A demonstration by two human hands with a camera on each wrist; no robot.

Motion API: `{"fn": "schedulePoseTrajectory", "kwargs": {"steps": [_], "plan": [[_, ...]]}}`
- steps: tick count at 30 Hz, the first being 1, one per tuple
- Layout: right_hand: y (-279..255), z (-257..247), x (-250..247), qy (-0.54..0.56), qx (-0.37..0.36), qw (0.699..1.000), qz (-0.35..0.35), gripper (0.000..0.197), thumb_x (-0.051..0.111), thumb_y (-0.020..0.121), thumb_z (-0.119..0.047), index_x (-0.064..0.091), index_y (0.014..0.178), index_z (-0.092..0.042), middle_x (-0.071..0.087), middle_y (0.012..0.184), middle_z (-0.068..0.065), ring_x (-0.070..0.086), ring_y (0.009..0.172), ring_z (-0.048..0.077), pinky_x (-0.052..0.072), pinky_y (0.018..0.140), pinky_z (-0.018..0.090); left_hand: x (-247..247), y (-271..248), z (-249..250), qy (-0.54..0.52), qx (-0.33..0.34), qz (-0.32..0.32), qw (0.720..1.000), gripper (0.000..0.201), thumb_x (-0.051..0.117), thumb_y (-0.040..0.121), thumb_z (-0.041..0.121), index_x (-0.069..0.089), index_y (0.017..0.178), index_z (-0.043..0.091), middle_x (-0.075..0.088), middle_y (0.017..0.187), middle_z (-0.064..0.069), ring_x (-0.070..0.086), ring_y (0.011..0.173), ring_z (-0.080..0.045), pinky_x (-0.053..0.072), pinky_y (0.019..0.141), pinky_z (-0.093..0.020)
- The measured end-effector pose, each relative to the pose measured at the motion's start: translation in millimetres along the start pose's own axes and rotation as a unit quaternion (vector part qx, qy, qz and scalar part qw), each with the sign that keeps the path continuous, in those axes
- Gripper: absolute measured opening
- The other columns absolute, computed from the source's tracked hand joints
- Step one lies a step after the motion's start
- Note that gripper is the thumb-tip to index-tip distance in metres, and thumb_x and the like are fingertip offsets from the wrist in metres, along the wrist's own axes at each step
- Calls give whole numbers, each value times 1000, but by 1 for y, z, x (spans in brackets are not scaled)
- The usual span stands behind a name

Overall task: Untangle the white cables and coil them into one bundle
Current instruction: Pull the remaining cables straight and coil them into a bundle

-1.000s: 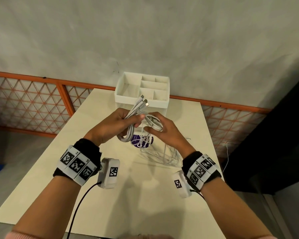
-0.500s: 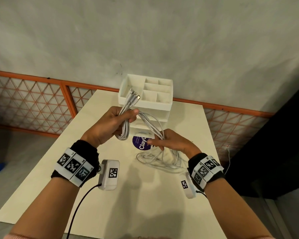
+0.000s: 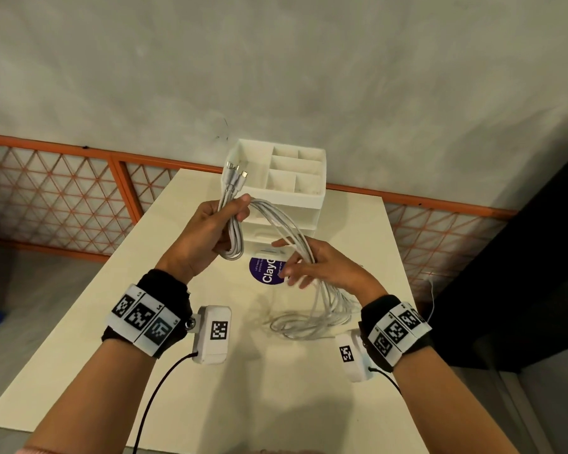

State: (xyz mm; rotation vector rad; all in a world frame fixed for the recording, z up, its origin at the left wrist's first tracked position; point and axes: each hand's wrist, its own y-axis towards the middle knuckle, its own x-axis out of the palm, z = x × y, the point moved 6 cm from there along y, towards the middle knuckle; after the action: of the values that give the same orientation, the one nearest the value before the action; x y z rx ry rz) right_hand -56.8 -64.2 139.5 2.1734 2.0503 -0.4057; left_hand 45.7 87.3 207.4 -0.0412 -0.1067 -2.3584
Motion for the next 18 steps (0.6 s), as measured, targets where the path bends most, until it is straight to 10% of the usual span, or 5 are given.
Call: {"fn": "schedulePoseTrajectory", "kwargs": {"steps": [2,9,12,18], "plan": [[2,-9,-1,-2,-15,1000,4,43,74,78,-11,58,117,-16,71,85,-1,67,81,15,55,80,35,3,0,1,32,-8,-34,999,41,50,95,31,43,56,17,22,39,10,16,33,-7,14,37,-17],[4,-22,-4,-14,-38,998,50,18,64,88,-22,62,94,-5,57,57,5,47,45,13,39,45,18,20,-8,2,91,5,-79,993,42,49,95,32,41,57,17,25,40,9,20,36,-10,18,38,-18],[4,-11,-1,-42,-18,998,36,41,53,93,-34,62,68,-3,54,46,7,44,36,13,38,41,16,18,-7,5,94,24,-71,993,42,50,95,31,40,57,17,25,40,8,21,36,-11,17,40,-20],[-8,48,-18,-87,81,992,52,41,68,82,-37,58,48,-17,60,49,4,57,50,11,46,72,21,-21,-2,13,-98,54,61,992,30,58,90,33,58,61,24,45,53,7,36,38,-5,29,39,-19]]}}
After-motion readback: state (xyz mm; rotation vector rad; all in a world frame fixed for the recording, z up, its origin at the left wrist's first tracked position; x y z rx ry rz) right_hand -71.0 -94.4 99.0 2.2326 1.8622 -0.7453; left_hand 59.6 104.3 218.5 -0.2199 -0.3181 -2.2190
